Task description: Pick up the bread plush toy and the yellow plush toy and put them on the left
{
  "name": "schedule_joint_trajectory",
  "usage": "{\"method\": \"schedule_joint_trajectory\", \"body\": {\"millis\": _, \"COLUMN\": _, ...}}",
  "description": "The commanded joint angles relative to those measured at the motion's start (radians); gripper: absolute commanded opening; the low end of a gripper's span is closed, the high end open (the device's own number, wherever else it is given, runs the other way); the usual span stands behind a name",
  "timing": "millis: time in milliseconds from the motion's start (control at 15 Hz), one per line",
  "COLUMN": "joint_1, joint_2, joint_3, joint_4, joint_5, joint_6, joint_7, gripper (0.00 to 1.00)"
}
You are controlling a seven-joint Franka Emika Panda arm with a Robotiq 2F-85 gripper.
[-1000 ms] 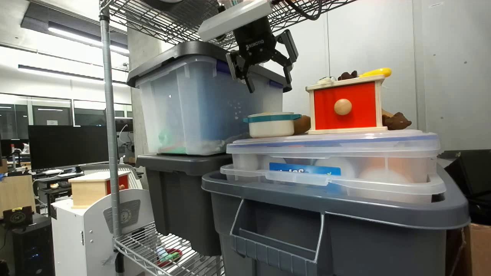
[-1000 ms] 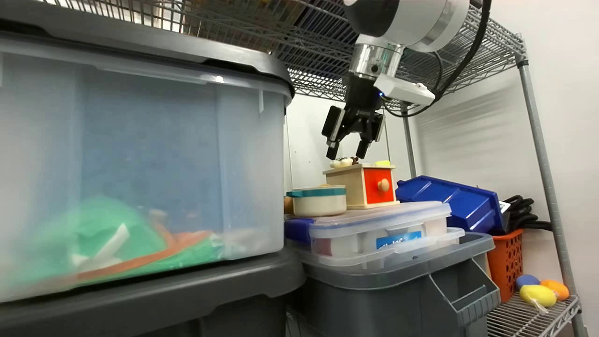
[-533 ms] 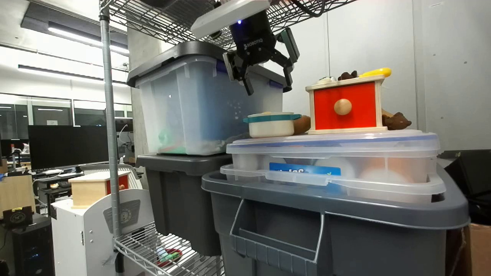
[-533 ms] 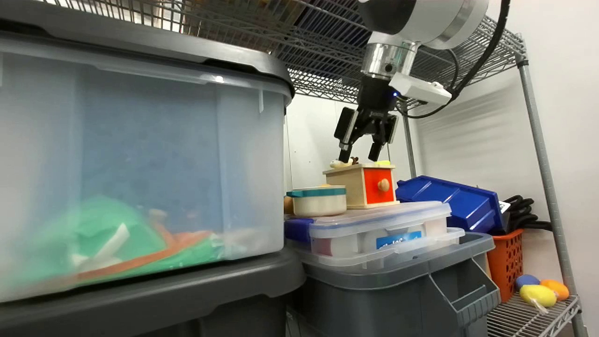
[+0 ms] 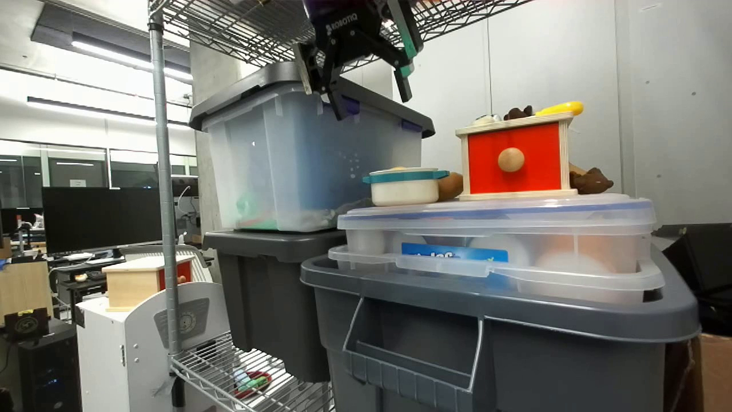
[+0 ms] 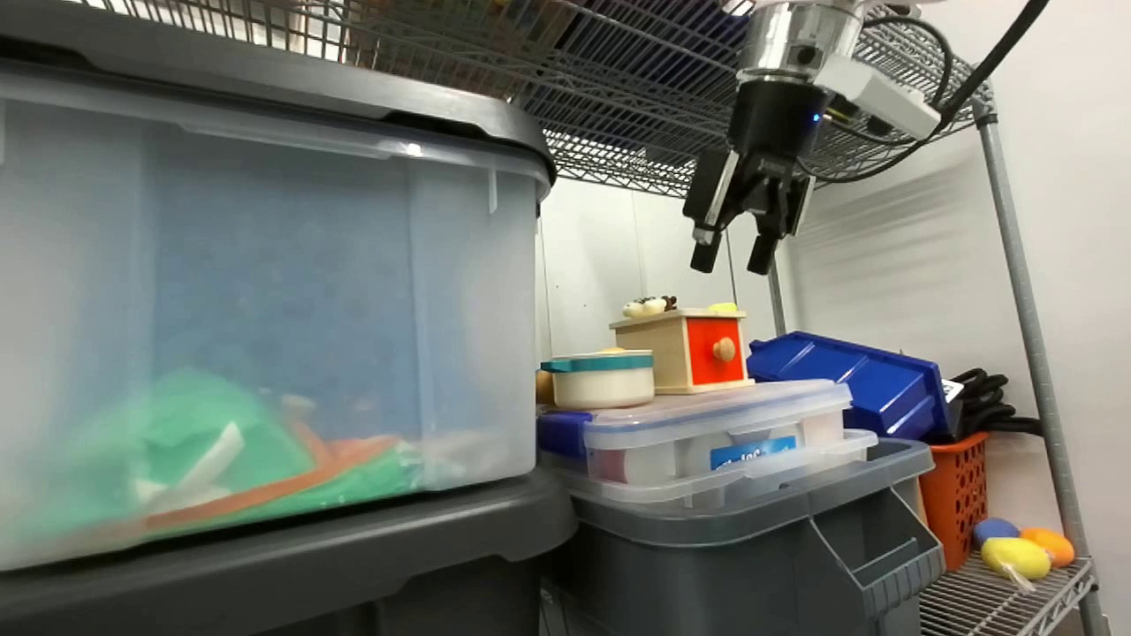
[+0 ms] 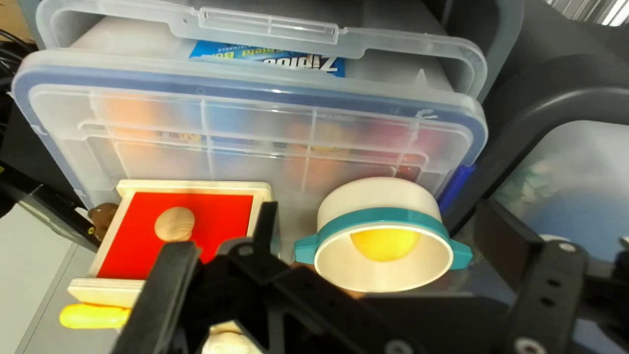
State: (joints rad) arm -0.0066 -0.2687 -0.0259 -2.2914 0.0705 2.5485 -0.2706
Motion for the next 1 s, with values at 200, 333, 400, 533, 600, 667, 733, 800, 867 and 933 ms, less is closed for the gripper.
{"method": "schedule_joint_trajectory", "body": {"millis": 200, "joint_1": 0.025, "joint_2": -0.170, "joint_3": -0.025, "joint_4": -0.090, "joint_5": -0.006, "joint_6": -0.107, "joint_7": -0.009, "gripper": 1.00}}
{"method": "schedule_joint_trajectory", "body": {"millis": 333, "joint_1": 0.025, "joint_2": -0.203, "joint_3": -0.032, "joint_4": -0.114, "joint_5": -0.007, "joint_6": -0.133, "joint_7": -0.013, "gripper": 1.00}}
{"method": "schedule_joint_trajectory", "body": {"millis": 400, "joint_1": 0.024, "joint_2": -0.219, "joint_3": -0.034, "joint_4": -0.125, "joint_5": -0.010, "joint_6": -0.143, "joint_7": -0.013, "gripper": 1.00}}
{"method": "schedule_joint_trajectory", "body": {"millis": 533, "joint_1": 0.024, "joint_2": -0.252, "joint_3": -0.042, "joint_4": -0.147, "joint_5": -0.010, "joint_6": -0.168, "joint_7": -0.017, "gripper": 1.00}}
{"method": "schedule_joint_trajectory", "body": {"millis": 600, "joint_1": 0.025, "joint_2": -0.268, "joint_3": -0.047, "joint_4": -0.158, "joint_5": -0.007, "joint_6": -0.183, "joint_7": -0.021, "gripper": 1.00}}
{"method": "schedule_joint_trajectory", "body": {"millis": 667, "joint_1": 0.023, "joint_2": -0.283, "joint_3": -0.048, "joint_4": -0.171, "joint_5": -0.011, "joint_6": -0.194, "joint_7": -0.017, "gripper": 1.00}}
{"method": "schedule_joint_trajectory", "body": {"millis": 733, "joint_1": 0.016, "joint_2": -0.300, "joint_3": -0.042, "joint_4": -0.186, "joint_5": -0.024, "joint_6": -0.202, "joint_7": -0.006, "gripper": 1.00}}
{"method": "schedule_joint_trajectory", "body": {"millis": 800, "joint_1": 0.015, "joint_2": -0.316, "joint_3": -0.042, "joint_4": -0.199, "joint_5": -0.032, "joint_6": -0.215, "joint_7": -0.009, "gripper": 1.00}}
{"method": "schedule_joint_trajectory", "body": {"millis": 867, "joint_1": 0.010, "joint_2": -0.333, "joint_3": -0.038, "joint_4": -0.216, "joint_5": -0.042, "joint_6": -0.221, "joint_7": -0.005, "gripper": 1.00}}
{"method": "schedule_joint_trajectory", "body": {"millis": 933, "joint_1": 0.011, "joint_2": -0.346, "joint_3": -0.039, "joint_4": -0.227, "joint_5": -0.046, "joint_6": -0.234, "joint_7": -0.007, "gripper": 1.00}}
